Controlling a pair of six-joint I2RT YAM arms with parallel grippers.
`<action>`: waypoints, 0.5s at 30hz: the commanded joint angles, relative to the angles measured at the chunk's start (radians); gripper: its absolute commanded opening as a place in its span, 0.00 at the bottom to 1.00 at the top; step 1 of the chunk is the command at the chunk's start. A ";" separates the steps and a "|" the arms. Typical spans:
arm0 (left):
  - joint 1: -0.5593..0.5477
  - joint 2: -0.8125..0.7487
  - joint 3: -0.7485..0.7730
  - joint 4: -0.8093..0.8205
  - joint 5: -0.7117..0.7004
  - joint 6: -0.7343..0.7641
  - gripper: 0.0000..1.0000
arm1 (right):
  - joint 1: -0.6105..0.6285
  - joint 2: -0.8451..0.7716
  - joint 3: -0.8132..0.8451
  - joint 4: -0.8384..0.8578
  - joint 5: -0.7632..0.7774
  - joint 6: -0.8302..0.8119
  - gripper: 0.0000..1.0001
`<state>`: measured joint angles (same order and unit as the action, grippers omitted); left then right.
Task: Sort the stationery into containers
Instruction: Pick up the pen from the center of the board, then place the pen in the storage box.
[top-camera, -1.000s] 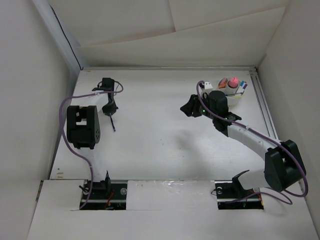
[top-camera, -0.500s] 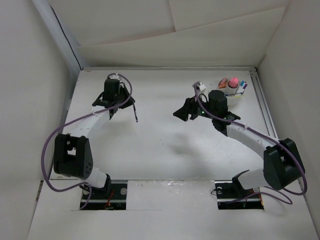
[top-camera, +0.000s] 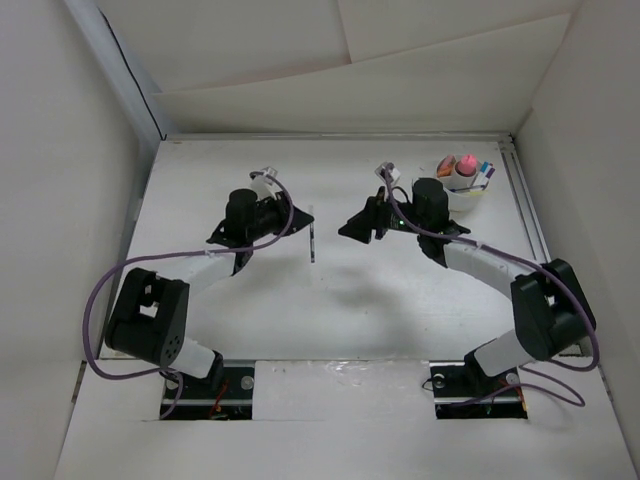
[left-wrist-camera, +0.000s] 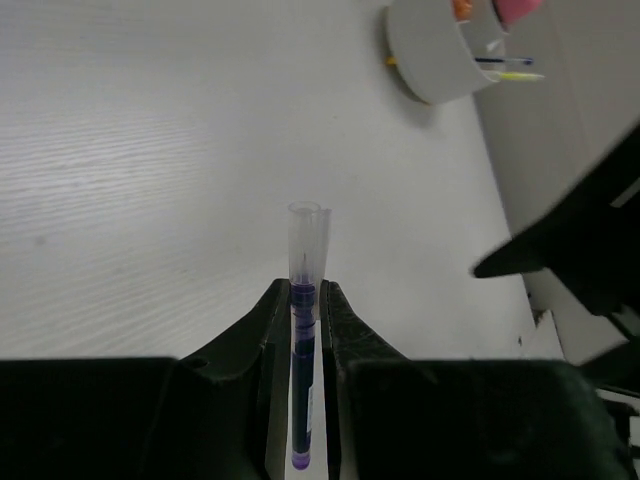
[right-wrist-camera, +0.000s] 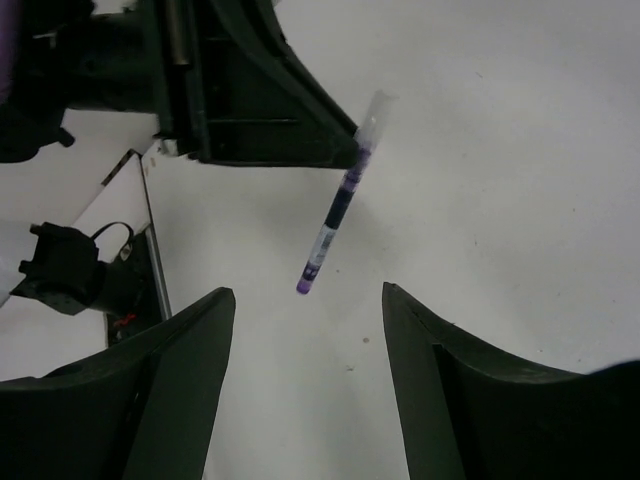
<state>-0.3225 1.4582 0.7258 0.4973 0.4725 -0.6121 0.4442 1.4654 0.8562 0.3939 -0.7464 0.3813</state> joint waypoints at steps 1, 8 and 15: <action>-0.072 0.001 0.003 0.188 0.092 0.015 0.00 | -0.012 0.062 0.058 0.068 -0.034 0.028 0.67; -0.110 0.082 -0.008 0.333 0.189 -0.008 0.00 | -0.001 0.108 0.089 0.068 0.001 0.037 0.44; -0.119 0.123 -0.026 0.425 0.255 -0.041 0.00 | -0.019 0.159 0.110 0.078 0.001 0.048 0.61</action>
<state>-0.4374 1.5841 0.7033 0.8017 0.6621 -0.6376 0.4320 1.6005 0.9146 0.4019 -0.7338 0.4236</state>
